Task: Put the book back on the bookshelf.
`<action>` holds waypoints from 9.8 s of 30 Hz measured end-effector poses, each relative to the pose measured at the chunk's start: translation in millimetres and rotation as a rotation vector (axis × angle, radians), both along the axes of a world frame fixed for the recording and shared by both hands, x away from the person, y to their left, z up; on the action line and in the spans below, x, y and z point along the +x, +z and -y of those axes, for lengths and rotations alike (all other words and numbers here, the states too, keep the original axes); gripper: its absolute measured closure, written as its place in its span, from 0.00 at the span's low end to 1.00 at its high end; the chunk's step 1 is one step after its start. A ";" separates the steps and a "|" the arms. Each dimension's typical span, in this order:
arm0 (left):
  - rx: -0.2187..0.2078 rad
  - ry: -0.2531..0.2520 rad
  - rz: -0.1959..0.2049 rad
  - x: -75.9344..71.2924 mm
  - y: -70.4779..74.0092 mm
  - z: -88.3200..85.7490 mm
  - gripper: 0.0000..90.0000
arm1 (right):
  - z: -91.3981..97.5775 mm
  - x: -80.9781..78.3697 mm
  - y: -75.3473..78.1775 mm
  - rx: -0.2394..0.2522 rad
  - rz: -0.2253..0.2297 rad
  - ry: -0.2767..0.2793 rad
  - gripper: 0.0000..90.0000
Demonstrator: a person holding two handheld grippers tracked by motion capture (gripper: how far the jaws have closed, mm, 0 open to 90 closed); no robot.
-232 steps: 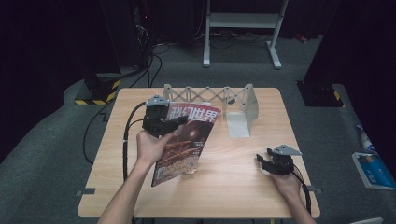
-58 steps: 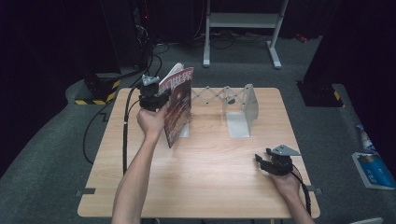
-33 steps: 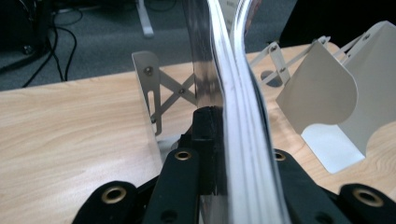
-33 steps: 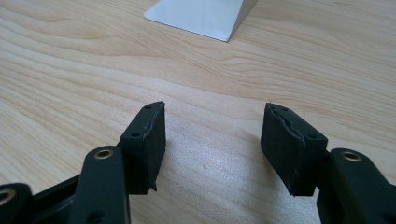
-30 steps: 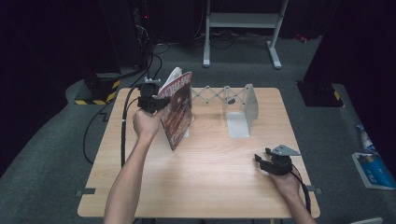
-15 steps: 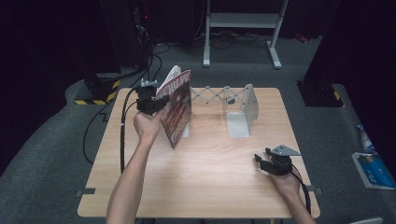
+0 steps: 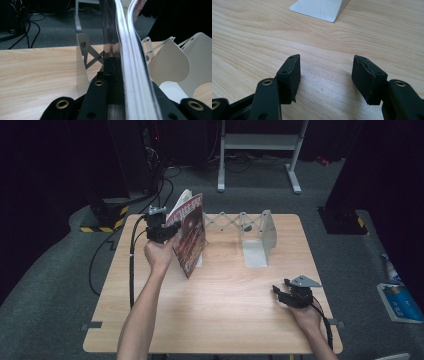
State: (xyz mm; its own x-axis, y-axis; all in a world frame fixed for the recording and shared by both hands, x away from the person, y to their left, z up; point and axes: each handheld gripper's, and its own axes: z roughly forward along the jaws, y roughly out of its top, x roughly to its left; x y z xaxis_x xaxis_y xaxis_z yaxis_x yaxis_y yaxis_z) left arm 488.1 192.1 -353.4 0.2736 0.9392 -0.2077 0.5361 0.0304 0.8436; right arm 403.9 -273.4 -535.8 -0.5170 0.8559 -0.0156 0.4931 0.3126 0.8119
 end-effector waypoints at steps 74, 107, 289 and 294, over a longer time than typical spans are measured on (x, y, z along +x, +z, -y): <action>0.019 -0.055 0.063 -27.4 18.2 -43.0 0.38 | -0.3 0.0 -0.1 -0.003 0.003 0.002 0.44; -0.025 -0.052 0.143 -70.0 9.6 -73.4 0.39 | -0.5 0.3 -0.2 -0.002 0.002 -0.001 0.44; 0.092 -0.035 -0.051 -108.4 -154.3 -19.4 0.40 | -1.4 0.3 -0.8 -0.003 0.010 0.000 0.43; 0.146 -0.018 -0.065 -105.8 -161.2 -14.8 0.40 | -1.3 0.4 -0.8 -0.004 0.011 0.002 0.43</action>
